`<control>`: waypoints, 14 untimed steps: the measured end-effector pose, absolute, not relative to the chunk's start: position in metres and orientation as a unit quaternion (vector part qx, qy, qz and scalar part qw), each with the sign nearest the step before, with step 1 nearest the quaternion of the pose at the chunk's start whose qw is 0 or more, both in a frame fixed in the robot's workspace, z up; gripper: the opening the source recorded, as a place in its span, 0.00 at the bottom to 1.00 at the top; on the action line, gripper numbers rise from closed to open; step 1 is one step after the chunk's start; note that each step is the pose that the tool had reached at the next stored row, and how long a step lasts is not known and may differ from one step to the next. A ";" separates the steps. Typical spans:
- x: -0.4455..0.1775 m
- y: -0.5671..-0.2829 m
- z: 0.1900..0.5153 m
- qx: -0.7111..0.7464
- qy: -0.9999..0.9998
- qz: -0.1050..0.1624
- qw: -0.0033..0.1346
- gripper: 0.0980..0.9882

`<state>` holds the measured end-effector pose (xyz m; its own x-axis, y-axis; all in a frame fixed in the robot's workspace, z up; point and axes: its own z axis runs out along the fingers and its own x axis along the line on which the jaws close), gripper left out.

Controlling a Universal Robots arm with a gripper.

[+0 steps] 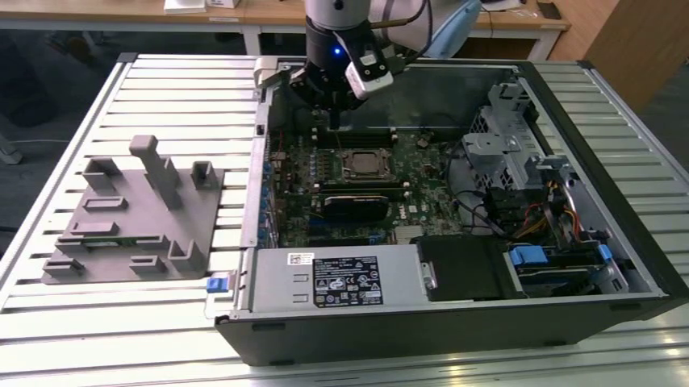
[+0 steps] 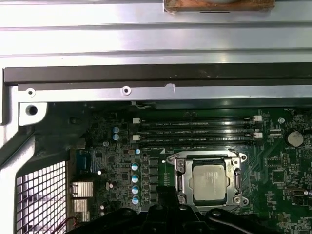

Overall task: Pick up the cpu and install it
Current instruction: 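Install the first cpu locking lever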

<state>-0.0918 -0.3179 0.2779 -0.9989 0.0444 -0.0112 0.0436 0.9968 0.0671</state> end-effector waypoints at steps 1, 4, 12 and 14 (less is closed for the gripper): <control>-0.093 -0.318 0.277 0.022 0.999 0.033 0.007 0.01; -0.096 -0.318 0.276 0.022 0.999 0.034 0.007 0.01; -0.098 -0.316 0.268 0.022 0.999 0.034 0.008 0.01; -0.099 -0.315 0.266 0.022 0.999 0.033 0.008 0.01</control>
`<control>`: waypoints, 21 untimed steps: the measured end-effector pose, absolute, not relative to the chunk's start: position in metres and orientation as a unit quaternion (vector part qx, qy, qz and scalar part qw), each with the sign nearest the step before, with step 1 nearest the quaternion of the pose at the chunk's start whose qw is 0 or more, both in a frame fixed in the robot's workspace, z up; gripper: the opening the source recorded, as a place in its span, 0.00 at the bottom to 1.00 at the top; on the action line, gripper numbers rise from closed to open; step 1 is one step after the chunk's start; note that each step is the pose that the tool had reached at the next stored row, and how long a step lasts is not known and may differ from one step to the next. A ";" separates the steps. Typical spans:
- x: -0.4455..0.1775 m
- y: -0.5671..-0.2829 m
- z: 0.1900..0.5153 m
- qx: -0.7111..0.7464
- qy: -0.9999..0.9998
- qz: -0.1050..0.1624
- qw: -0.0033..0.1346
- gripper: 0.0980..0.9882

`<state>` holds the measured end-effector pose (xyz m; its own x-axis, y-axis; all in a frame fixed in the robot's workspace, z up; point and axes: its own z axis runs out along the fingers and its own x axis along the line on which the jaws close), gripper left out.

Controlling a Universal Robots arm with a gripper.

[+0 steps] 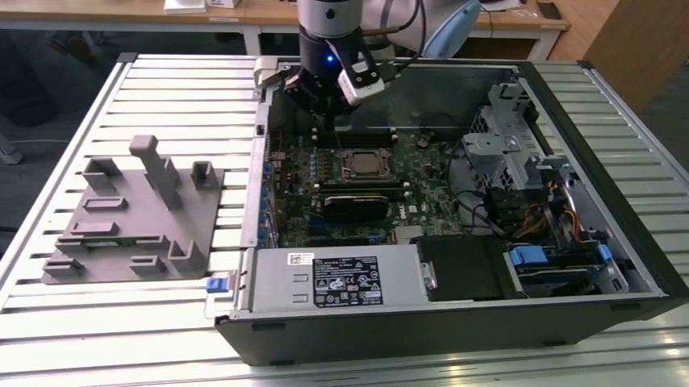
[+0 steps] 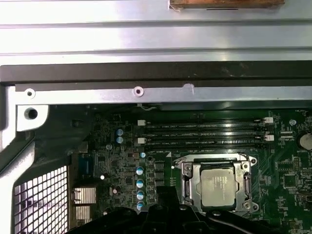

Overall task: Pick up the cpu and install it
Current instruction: 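Install the first cpu locking lever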

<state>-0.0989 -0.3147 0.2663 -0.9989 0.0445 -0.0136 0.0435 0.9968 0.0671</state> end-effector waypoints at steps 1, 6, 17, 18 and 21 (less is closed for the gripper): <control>-0.099 -0.313 0.266 0.022 0.999 0.033 0.008 0.01; -0.100 -0.307 0.263 0.022 0.999 0.033 0.008 0.01; -0.102 -0.295 0.259 0.024 0.999 0.033 0.008 0.01; -0.102 -0.295 0.259 0.024 0.999 0.033 0.008 0.01; -0.102 -0.295 0.259 0.024 0.999 0.033 0.008 0.01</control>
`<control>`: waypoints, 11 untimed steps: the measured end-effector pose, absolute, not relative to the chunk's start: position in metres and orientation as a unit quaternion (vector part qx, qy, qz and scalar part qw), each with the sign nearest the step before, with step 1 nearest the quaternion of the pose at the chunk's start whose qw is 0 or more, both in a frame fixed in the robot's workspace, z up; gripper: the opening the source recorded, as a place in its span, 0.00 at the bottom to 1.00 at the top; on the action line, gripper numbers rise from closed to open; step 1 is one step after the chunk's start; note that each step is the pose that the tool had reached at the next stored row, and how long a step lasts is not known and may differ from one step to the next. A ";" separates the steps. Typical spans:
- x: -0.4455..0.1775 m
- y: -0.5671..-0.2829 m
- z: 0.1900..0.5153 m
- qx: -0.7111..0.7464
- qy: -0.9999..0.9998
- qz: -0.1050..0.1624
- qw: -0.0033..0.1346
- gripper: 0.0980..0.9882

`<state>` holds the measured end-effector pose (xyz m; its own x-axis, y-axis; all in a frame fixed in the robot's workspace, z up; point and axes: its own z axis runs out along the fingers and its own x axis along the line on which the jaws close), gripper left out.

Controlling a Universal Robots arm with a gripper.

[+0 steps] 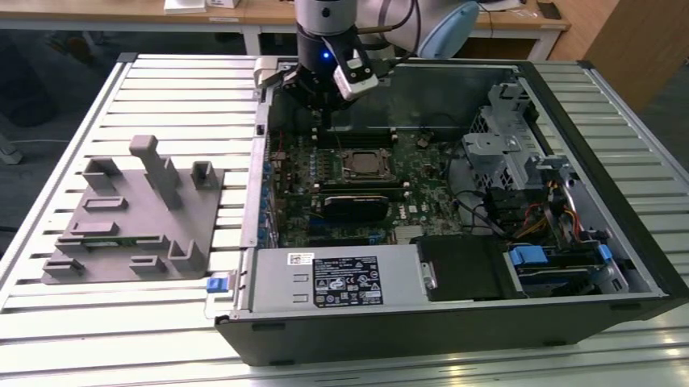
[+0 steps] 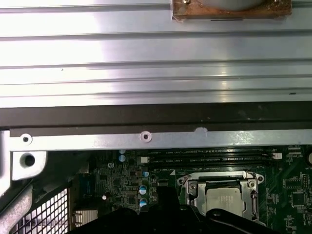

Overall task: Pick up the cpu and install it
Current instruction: 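Install the first cpu locking lever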

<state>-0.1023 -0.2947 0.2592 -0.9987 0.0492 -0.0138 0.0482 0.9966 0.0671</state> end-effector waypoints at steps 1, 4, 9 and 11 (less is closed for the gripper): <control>-0.102 -0.295 0.259 0.024 0.999 0.033 0.008 0.01; -0.101 -0.294 0.259 0.024 0.999 0.033 0.008 0.01; -0.093 -0.294 0.259 0.024 0.999 0.033 0.008 0.01; -0.089 -0.294 0.259 0.024 0.999 0.033 0.008 0.01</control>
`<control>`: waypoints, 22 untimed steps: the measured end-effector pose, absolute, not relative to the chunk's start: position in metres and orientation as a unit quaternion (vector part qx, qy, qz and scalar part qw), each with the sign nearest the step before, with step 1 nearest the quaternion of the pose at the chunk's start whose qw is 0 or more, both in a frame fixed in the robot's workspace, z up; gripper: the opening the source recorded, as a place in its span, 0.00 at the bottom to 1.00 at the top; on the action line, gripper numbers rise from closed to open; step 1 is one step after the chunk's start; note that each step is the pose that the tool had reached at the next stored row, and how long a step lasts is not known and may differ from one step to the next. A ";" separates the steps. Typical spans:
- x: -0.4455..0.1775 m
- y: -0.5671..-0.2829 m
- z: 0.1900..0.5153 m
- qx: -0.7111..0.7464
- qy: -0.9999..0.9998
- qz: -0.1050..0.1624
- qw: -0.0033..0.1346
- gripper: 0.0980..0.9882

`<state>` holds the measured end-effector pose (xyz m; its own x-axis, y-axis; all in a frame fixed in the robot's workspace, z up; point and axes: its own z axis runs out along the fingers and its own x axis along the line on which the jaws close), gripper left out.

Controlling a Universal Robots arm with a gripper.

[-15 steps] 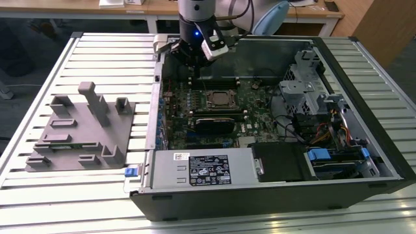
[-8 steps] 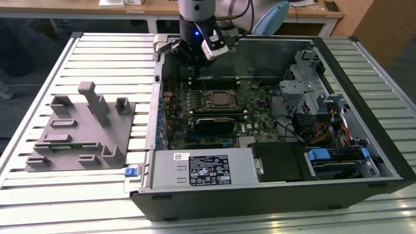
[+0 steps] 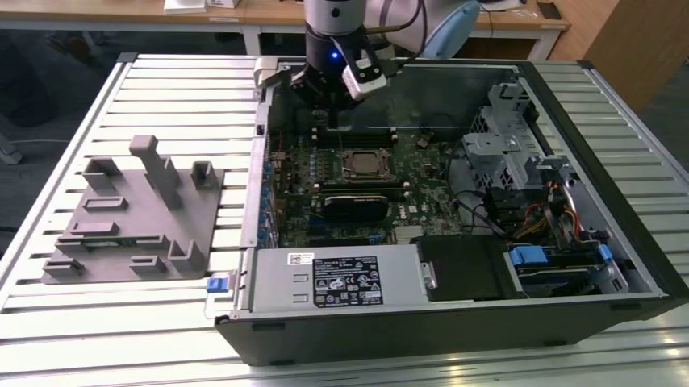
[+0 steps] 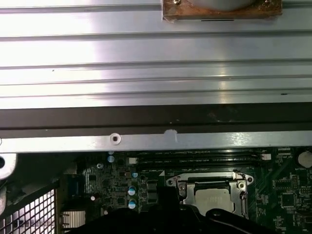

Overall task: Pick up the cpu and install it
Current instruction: 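Install the first cpu locking lever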

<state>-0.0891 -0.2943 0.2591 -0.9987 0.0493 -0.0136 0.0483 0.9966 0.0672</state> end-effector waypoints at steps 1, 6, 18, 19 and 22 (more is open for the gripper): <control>-0.087 -0.294 0.259 0.024 0.999 0.033 0.007 0.01; -0.068 -0.294 0.259 0.024 0.999 0.033 0.005 0.01; -0.054 -0.298 0.255 0.025 0.998 0.066 0.002 0.01; -0.054 -0.298 0.255 0.025 0.998 0.065 0.002 0.01; -0.053 -0.298 0.253 0.024 0.998 0.061 0.002 0.01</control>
